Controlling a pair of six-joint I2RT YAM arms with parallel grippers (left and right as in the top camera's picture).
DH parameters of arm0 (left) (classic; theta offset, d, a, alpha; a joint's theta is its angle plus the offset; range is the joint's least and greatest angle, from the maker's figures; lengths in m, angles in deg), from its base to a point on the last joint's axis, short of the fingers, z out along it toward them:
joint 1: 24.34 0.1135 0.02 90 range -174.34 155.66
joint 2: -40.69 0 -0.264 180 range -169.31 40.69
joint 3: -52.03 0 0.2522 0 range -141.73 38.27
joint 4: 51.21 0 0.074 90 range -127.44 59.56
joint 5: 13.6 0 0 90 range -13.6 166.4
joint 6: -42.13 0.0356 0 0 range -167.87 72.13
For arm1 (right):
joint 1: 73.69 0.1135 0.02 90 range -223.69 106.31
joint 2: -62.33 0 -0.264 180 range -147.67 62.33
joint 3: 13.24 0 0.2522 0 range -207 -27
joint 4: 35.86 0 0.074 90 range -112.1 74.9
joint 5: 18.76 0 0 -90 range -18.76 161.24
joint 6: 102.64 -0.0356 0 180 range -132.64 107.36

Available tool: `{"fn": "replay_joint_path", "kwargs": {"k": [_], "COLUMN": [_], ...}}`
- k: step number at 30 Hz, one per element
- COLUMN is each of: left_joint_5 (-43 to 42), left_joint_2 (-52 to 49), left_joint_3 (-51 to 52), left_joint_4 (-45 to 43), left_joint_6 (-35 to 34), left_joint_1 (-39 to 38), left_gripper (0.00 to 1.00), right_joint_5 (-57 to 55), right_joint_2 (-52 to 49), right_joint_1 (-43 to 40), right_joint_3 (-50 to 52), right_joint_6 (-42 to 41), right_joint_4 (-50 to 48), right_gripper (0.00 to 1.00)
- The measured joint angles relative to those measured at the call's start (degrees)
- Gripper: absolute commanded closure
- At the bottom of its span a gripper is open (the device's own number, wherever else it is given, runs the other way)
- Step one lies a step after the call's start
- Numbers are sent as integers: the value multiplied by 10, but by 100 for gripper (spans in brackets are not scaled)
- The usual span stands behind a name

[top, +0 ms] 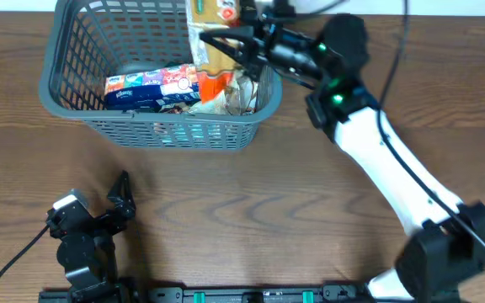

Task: Pack container
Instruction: 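Lift the spaghetti pack into the basket and open the right gripper, then withdraw the right gripper to the right of the basket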

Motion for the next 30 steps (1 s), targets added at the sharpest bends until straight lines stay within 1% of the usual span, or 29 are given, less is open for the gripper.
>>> {"fn": "replay_joint_path", "kwargs": {"k": [1,2,5,8,9,11,12,13,16,18,20,21,22,23,25,30], "left_joint_5": [0,0,0,0,0,0,0,0,0,0,0,0,0,0,0,0], "left_joint_2": [0,0,0,0,0,0,0,0,0,0,0,0,0,0,0,0], "left_joint_3": [0,0,0,0,0,0,0,0,0,0,0,0,0,0,0,0], "left_joint_4": [0,0,0,0,0,0,0,0,0,0,0,0,0,0,0,0], "left_joint_6": [0,0,0,0,0,0,0,0,0,0,0,0,0,0,0,0], "left_joint_1": [0,0,0,0,0,0,0,0,0,0,0,0,0,0,0,0], "left_gripper": [2,1,1,1,1,1,1,1,1,1,1,1,1,1,1,1], "right_joint_5": [-8,-17,-40,-54,-57,-64,-69,-76,-109,-139,-169,-184,-198,-211,-236,-270], "right_joint_2": [-11,-22,-31,-28,-25,-13,-7,-1,5,5,5,5,5,5,5,7], "right_joint_1": [0,-2,-6,-15,-19,-27,-31,-35,-43,-44,-44,-44,-44,-44,-44,-44], "right_joint_3": [-5,-8,-13,-40,-47,-63,-72,-83,-128,-162,-195,-217,-234,-250,-274,-291], "right_joint_6": [0,-3,-17,-36,-40,-47,-50,-53,-45,-24,3,16,28,40,58,89], "right_joint_4": [2,4,2,3,10,62,98,142,294,406,510,565,604,640,697,793], "right_gripper": [51,1,1,1,1,1,1,4,17,21,36,51,76,99,99,99]}}
